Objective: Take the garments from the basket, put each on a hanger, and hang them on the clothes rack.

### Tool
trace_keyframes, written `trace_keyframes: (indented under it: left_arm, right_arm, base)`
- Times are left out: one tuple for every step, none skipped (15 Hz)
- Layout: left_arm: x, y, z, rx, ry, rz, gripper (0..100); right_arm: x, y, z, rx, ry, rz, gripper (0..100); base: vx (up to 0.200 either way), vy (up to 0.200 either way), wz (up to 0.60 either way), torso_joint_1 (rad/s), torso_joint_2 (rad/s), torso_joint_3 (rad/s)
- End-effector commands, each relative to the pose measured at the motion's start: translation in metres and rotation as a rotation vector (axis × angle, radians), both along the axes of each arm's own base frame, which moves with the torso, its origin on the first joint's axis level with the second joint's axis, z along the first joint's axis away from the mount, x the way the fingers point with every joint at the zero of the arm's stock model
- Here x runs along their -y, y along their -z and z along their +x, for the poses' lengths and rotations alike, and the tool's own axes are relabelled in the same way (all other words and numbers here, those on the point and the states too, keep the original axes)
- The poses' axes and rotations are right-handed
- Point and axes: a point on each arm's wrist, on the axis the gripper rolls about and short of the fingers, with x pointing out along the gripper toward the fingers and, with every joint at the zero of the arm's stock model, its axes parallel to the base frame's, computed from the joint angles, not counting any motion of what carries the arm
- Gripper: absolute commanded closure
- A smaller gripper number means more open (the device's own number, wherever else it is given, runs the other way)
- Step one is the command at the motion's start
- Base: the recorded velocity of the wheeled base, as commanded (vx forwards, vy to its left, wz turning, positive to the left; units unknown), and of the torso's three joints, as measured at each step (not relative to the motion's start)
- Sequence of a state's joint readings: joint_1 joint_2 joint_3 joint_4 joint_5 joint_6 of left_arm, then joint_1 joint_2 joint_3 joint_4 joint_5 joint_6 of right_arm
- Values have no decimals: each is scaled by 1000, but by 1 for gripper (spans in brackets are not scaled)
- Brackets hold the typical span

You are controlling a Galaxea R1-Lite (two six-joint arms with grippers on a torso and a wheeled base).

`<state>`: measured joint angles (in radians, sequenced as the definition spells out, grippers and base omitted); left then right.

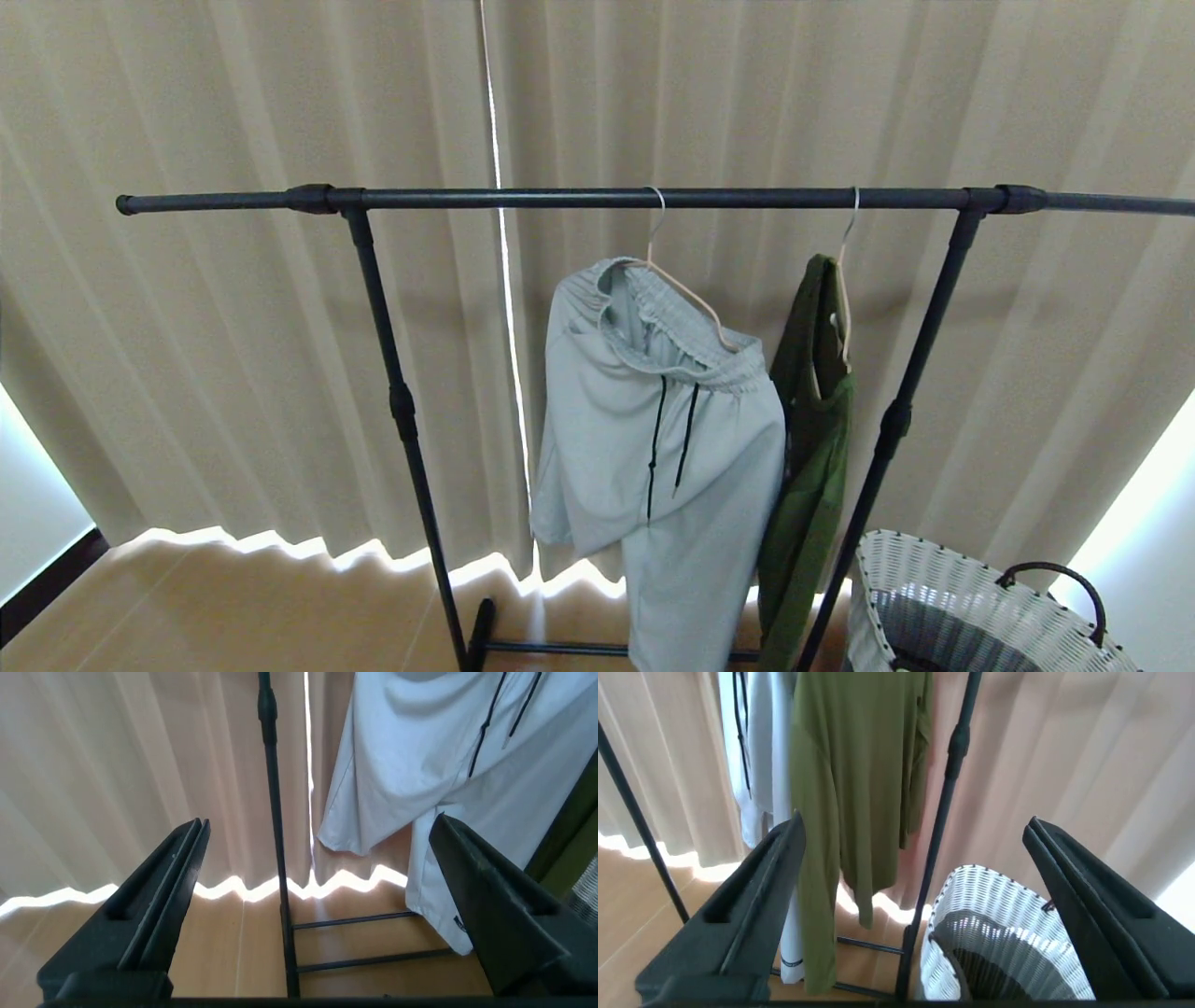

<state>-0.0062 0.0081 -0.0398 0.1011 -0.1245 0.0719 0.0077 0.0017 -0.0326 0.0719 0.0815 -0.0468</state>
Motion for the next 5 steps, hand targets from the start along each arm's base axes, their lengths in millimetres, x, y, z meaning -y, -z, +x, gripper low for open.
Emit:
trace_keyframes:
  left_arm:
    - [0, 0, 0, -3, 0, 0, 0]
    - [0, 0, 0, -3, 0, 0, 0]
    - [0, 0, 0, -3, 0, 0, 0]
    - [0, 0, 0, -3, 0, 0, 0]
    - [0, 0, 0, -3, 0, 0, 0]
  right_arm:
    - [0, 0, 0, -2, 0, -1, 0]
    - [0, 0, 0, 0, 0, 1, 0]
    - [0, 0, 0, 0, 2, 1, 0]
    - [0, 0, 0, -2, 2, 1, 0]
    - [0, 0, 0, -2, 8, 0, 0]
  base:
    - [0, 0, 0, 0, 0, 0]
    - [0, 0, 0, 0, 0, 0]
    - [0, 0, 0, 0, 0, 0]
    - [0, 0, 0, 0, 0, 0]
    - [0, 0, 0, 0, 0, 0]
